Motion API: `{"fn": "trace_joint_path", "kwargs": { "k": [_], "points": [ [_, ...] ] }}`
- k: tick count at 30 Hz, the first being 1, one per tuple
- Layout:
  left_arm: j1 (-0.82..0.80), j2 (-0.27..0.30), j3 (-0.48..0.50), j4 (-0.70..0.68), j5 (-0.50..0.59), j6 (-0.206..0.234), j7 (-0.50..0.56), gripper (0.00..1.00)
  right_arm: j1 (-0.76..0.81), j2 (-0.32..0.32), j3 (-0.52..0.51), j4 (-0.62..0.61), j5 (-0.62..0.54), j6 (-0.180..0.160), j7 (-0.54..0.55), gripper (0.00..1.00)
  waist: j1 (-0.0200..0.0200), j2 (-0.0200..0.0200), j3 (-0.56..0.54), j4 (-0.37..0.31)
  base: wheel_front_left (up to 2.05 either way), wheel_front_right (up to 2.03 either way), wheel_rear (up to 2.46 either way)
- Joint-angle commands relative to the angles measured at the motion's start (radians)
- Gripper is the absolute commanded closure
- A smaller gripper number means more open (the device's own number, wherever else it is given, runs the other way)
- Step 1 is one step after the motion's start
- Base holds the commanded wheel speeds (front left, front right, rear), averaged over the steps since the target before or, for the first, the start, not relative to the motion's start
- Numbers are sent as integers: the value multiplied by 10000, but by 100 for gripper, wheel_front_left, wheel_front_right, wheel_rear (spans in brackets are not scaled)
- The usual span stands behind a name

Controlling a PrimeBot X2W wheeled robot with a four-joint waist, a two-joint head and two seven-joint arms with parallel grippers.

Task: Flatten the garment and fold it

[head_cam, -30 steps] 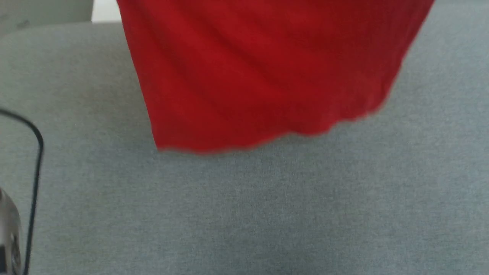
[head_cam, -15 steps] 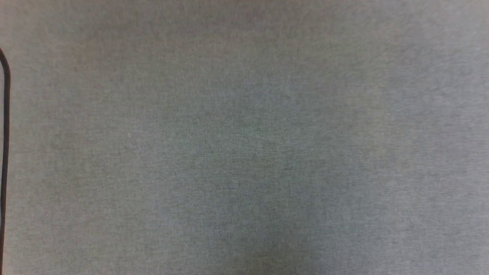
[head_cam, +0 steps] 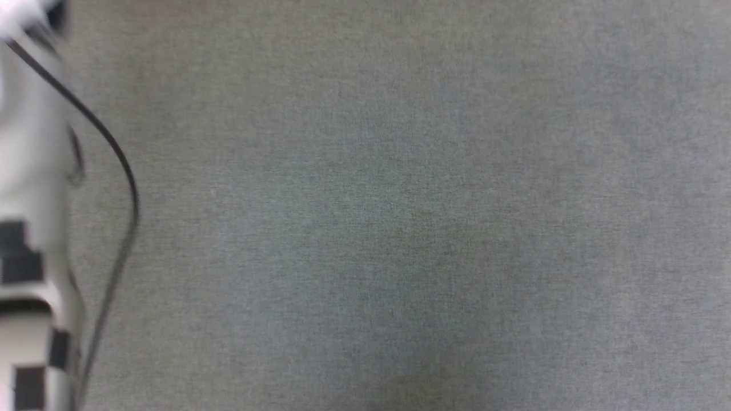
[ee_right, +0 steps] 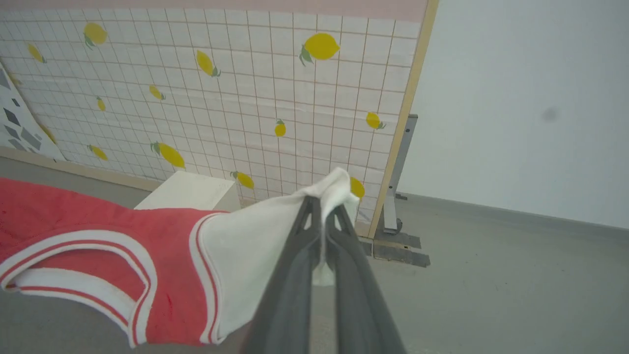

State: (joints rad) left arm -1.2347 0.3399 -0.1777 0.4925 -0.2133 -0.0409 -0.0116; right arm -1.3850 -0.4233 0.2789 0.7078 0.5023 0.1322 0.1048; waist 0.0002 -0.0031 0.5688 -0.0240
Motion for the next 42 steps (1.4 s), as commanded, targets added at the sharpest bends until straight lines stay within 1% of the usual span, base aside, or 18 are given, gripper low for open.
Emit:
{"fn": "trace_joint_path", "kwargs": {
  "k": [1,7,11,16,19,24,30,35,42],
  "points": [
    [689,-72,-14,77,-97,54,-132,100,598,-46,209,7,87,-15,-56,100,-2,31,-480,145,0,0,0],
    [3030,53,-36,199,-331,114,-288,100,2666,-540,1052,-281,389,-15,334,100,-2,31,-1408,256,0,0,0],
    [4445,280,14,140,-526,89,-189,100,3930,-931,1421,-479,731,-15,1060,100,-2,31,-2004,264,0,0,0],
    [6155,814,-101,-167,-565,-41,293,100,5113,-1428,1557,-784,1064,-15,2037,100,-2,31,-2711,328,0,0,0],
    [6871,1024,-200,-480,-640,-147,685,100,5711,-1791,1582,-1092,1218,-15,2542,100,-2,31,-3068,404,0,0,0],
    [8161,1461,-385,-1355,-750,-300,1367,100,6808,-2402,1544,-1624,1194,-15,3716,100,-2,31,-3627,399,0,0,0],
    [9940,2055,-403,-2640,-1054,-368,2246,100,8296,-2857,959,-2652,1732,-15,5034,100,-2,31,-4014,427,0,0,0],
    [11237,2259,-335,-3520,-1463,-326,2784,100,9742,-3127,231,-3702,2123,-15,6070,100,-2,31,-4232,481,0,0,0],
    [12598,2473,-338,-4285,-1954,-281,3509,100,11913,-3189,-1086,-5164,2188,-15,7932,100,-2,31,-4475,531,0,0,0]
  ]
}}
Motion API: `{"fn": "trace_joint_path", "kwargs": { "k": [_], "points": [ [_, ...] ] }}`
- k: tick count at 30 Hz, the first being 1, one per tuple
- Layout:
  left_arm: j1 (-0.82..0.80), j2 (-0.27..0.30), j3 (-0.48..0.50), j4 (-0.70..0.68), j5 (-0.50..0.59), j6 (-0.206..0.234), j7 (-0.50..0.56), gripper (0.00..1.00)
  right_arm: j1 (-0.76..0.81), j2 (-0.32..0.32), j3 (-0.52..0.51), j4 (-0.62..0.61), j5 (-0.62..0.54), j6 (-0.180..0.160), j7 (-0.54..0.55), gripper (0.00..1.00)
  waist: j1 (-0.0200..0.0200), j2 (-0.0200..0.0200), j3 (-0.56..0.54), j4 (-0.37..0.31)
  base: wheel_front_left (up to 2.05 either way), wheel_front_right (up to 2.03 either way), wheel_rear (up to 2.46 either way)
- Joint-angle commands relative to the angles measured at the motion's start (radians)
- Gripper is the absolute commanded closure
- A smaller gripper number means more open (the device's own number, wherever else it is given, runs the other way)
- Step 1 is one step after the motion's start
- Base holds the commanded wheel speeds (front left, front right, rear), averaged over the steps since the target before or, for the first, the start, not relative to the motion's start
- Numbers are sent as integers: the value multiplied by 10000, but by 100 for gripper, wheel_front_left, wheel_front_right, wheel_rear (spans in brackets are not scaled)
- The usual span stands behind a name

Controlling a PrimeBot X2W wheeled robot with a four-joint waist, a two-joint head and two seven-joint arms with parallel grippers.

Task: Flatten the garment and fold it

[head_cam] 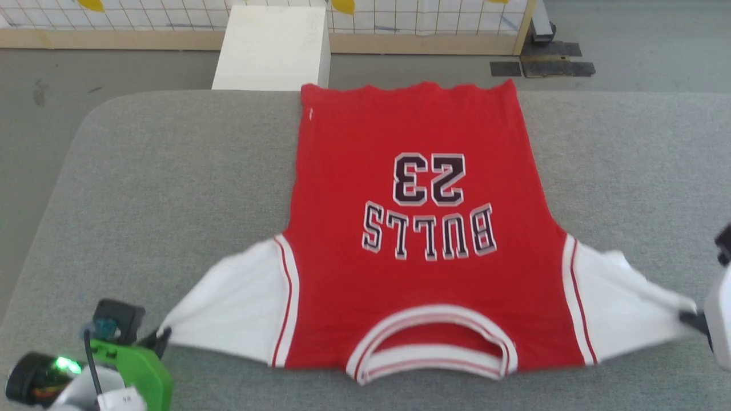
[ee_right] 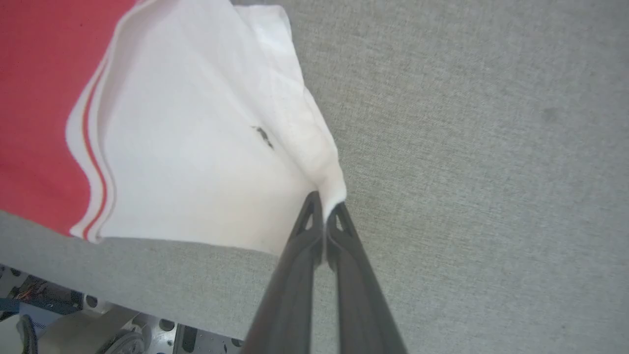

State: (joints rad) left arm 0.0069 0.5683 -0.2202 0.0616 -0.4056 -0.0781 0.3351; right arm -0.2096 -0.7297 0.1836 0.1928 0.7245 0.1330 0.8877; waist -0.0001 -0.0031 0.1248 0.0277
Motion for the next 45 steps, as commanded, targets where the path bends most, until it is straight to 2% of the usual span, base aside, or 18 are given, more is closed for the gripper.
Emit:
{"fn": "trace_joint_path", "kwargs": {
  "k": [1,7,11,16,17,18,24,32,36,39,40,45],
  "points": [
    [296,222,92,-43,-82,85,99,100,397,-108,-341,-180,-88,-23,307,100,1,31,-49,14,0,0,0],
    [869,263,179,-488,-624,39,375,100,1836,221,-1637,-1404,-615,-23,1702,100,1,31,-80,21,0,0,0],
    [1162,169,-238,-652,-859,-98,829,100,2496,728,-2184,-2039,-909,-23,2315,100,1,31,-14,59,0,0,0],
    [653,-201,-478,-617,-897,-185,452,100,2715,1202,-2657,-2444,-1240,-23,2451,100,1,31,223,163,0,0,0],
    [479,-317,-572,-632,-920,-212,408,100,2671,1214,-2669,-2546,-1315,-23,2321,69,1,31,283,206,0,0,0],
    [343,-400,-645,-652,-940,-233,378,100,2622,1247,-2701,-2580,-1338,-23,2253,0,1,31,323,235,0,0,0],
    [-353,-939,-1141,-1044,-904,-270,250,100,1850,1774,-3091,-2929,-1040,-23,1988,0,1,31,577,570,0,0,0],
    [-682,-1292,-1339,-2196,-480,219,192,100,-726,2425,-3304,-2830,-1341,-23,1742,0,1,31,1713,1131,0,0,0],
    [-861,-1603,-1396,-2864,-370,510,111,100,-2406,2705,-3264,-2092,-1331,-23,2187,0,1,31,2699,1571,0,0,0],
    [-1018,-1835,-1540,-3244,-241,632,9,100,-3776,2650,-3266,-1408,-1764,-23,2426,0,1,31,3403,1971,0,0,0],
    [-1160,-1987,-1707,-3461,-89,670,-94,100,-5050,2560,-3395,-614,-2177,-23,2557,0,1,31,3964,2363,0,0,0],
    [-1406,-2228,-1946,-3688,106,678,-348,100,-6895,2462,-3601,750,-3057,-23,2792,0,1,31,4549,2961,0,0,0]
  ]
}}
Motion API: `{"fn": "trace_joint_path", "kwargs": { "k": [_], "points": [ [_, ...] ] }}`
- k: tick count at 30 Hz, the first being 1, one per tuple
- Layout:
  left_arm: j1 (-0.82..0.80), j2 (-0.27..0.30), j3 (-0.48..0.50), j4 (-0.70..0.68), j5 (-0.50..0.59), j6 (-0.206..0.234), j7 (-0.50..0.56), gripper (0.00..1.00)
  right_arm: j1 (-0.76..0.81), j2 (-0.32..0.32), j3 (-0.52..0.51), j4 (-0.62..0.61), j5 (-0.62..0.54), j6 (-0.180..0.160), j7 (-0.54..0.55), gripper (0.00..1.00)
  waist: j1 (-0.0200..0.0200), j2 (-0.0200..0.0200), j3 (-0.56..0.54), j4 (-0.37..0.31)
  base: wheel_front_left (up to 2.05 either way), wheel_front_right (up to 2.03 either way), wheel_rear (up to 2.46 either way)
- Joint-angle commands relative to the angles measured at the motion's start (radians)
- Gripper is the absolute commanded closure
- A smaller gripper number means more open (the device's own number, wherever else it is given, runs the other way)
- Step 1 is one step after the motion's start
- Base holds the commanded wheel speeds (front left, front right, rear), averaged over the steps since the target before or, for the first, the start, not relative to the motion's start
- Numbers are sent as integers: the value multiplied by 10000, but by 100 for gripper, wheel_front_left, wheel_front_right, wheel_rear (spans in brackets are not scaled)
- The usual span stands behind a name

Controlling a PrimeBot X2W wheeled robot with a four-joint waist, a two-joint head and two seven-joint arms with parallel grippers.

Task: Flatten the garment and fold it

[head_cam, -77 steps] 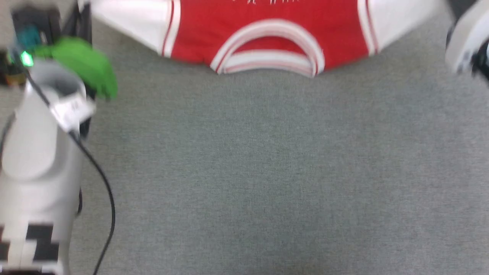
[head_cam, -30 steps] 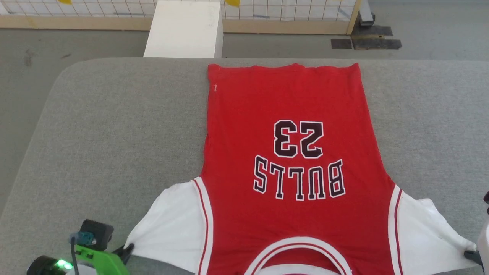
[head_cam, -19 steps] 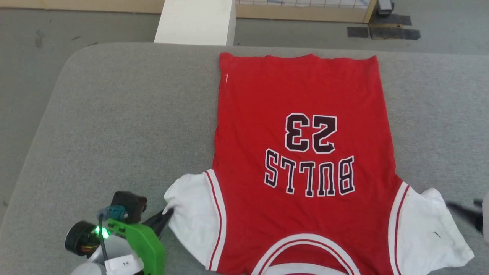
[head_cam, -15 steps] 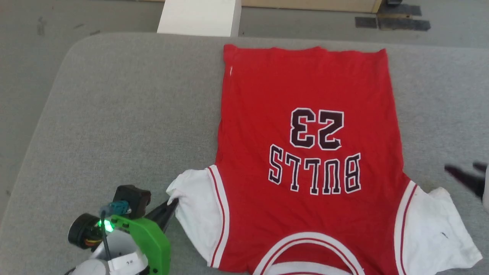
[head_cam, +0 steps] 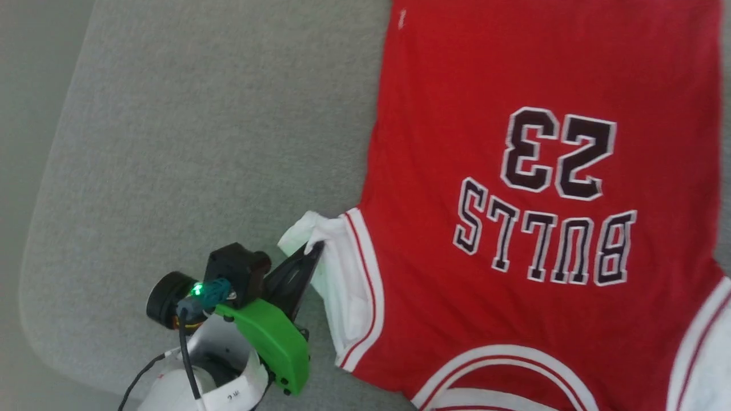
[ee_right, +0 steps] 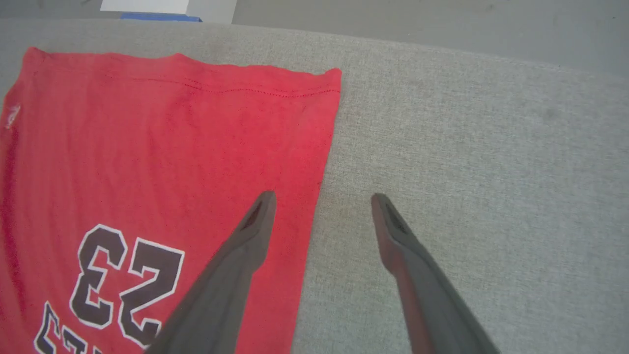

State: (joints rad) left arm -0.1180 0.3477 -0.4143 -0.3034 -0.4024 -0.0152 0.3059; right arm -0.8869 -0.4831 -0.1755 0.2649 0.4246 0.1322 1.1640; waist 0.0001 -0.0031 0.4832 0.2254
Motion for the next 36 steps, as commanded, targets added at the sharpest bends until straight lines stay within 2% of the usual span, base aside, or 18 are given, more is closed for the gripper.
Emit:
{"fn": "trace_joint_path", "kwargs": {
  "k": [1,10,20,21,22,30,36],
  "points": [
    [-203,-72,-59,-56,98,39,-108,100,-439,-21,-47,282,-257,-15,50,0,-1,31,1049,1092,0,0,0],
    [-377,-363,-374,-92,212,33,-396,100,-1835,-323,-100,1757,-1601,-15,-31,0,-1,31,1432,1574,0,0,0],
    [-419,-449,-453,3,182,95,-514,100,-1774,-290,-8,2623,-2069,-15,-58,0,-1,31,1615,1642,0,0,0],
    [-438,-434,-460,34,200,95,-517,100,-1724,-278,6,2659,-2053,-15,0,34,-1,31,1602,1627,0,0,0],
    [-456,-414,-475,64,232,88,-522,100,-1692,-269,21,2658,-2031,-15,13,100,-1,31,1593,1614,0,0,0],
    [-513,-400,-484,372,206,118,-575,100,-1285,-478,169,2515,-1890,-15,-100,100,-1,31,1206,1408,0,0,0],
    [-385,-268,-387,700,96,178,-528,100,-120,-457,488,2520,-1414,-15,-557,100,-1,31,134,849,0,0,0]
  ]
}}
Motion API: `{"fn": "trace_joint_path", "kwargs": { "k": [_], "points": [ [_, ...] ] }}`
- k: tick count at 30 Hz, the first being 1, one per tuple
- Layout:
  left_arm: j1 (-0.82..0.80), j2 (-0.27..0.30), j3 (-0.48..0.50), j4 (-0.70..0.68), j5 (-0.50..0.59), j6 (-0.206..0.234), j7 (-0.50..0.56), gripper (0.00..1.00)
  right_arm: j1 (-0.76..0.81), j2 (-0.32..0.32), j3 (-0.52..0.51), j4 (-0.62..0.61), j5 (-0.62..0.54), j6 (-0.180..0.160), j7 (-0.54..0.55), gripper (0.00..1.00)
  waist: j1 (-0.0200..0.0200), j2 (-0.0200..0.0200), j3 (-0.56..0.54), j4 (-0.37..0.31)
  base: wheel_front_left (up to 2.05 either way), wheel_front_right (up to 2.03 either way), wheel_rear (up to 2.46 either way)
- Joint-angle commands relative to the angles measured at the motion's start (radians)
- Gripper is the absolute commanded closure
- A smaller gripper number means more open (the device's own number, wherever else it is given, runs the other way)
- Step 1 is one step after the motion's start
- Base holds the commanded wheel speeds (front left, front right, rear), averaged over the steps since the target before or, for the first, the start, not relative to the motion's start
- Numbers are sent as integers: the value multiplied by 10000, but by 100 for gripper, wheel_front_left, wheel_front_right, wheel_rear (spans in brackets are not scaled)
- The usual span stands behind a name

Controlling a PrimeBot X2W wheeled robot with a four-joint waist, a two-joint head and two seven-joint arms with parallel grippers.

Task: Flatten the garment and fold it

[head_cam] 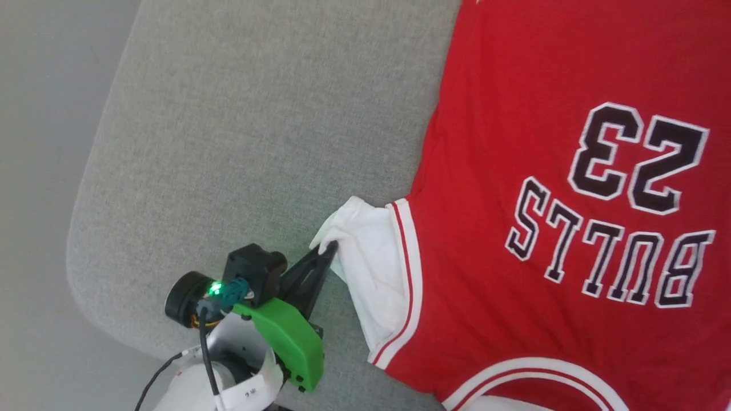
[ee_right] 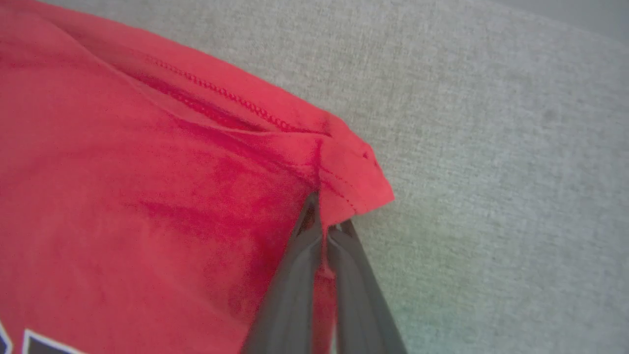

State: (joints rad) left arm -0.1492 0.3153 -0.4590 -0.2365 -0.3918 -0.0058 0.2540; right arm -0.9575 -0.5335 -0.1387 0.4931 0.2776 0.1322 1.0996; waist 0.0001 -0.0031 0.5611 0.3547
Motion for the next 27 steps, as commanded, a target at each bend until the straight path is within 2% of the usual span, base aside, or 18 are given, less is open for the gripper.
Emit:
{"fn": "trace_joint_path", "kwargs": {
  "k": [1,5,11,12,19,27],
  "points": [
    [-47,129,70,81,33,101,26,100,811,20,228,185,158,-15,11,100,-1,31,-812,-554,0,0,0],
    [193,211,144,301,-80,203,89,100,1870,111,417,-155,786,-15,-215,100,-1,31,-1535,-1095,0,0,0],
    [593,265,187,729,-289,293,83,100,3779,-147,505,-1012,1437,-15,-290,100,-1,31,-2422,-1817,0,0,0],
    [738,311,234,896,-370,335,63,100,4705,-241,284,-1444,1655,-15,-267,100,-1,31,-2751,-2115,0,0,0],
    [1056,322,399,1267,-604,421,-197,100,6929,-354,-95,-2561,1784,-15,77,100,-1,31,-3307,-2601,0,0,0],
    [1288,161,388,1582,-732,548,-452,100,9397,368,-995,-4140,2118,-15,766,100,-1,31,-3646,-2848,0,0,0]
  ]
}}
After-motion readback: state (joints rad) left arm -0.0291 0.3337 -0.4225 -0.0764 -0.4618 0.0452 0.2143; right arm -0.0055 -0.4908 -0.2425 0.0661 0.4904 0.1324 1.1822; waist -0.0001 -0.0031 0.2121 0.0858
